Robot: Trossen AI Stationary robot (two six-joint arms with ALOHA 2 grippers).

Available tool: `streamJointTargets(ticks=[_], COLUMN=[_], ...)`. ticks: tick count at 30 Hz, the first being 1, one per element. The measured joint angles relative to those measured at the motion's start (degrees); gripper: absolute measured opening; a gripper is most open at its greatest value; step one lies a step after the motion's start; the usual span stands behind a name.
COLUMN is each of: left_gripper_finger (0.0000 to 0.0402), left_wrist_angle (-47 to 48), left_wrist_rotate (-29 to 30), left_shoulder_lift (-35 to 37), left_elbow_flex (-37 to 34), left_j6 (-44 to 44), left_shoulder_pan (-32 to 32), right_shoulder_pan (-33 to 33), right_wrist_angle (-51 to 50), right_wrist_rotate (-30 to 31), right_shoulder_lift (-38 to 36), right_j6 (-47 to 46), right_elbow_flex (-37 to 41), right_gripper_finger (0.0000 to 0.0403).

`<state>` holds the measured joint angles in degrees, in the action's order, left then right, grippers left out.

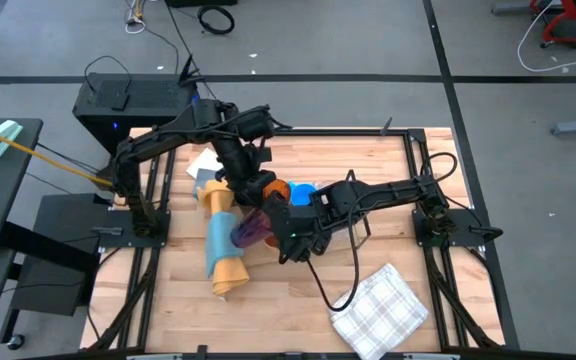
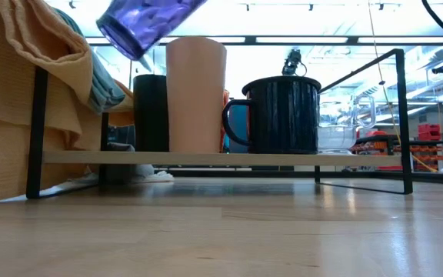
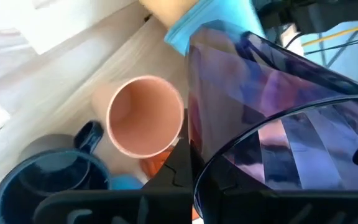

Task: Stack small to large cups/mugs on shelf
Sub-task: Put the violet cup on the shelf

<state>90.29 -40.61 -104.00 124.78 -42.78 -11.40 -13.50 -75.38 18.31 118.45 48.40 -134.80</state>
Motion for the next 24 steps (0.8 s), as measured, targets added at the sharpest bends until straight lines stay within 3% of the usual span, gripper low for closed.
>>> streamJointTargets(ticks=[14, 24], left_gripper_finger=[0.0152, 0.0126], left_wrist_angle=[-0.01, -0.35], left_wrist_rotate=[-5.37, -4.36], left_shoulder_lift=[1.96, 1.85], left_elbow_flex=[-0.03, -0.01], left_j6=[-3.47, 0.57], left_shoulder_pan=[-0.04, 1.54], right_shoulder_pan=[-1.11, -1.80], right_wrist_angle=[4.63, 4.12], right_wrist_rotate=[0.44, -0.56], right_shoulder_lift=[-0.78, -1.33], right_j6=[2.71, 1.18], right_elbow_flex=[-0.11, -0.11], right_gripper_finger=[0.0004, 0.0004])
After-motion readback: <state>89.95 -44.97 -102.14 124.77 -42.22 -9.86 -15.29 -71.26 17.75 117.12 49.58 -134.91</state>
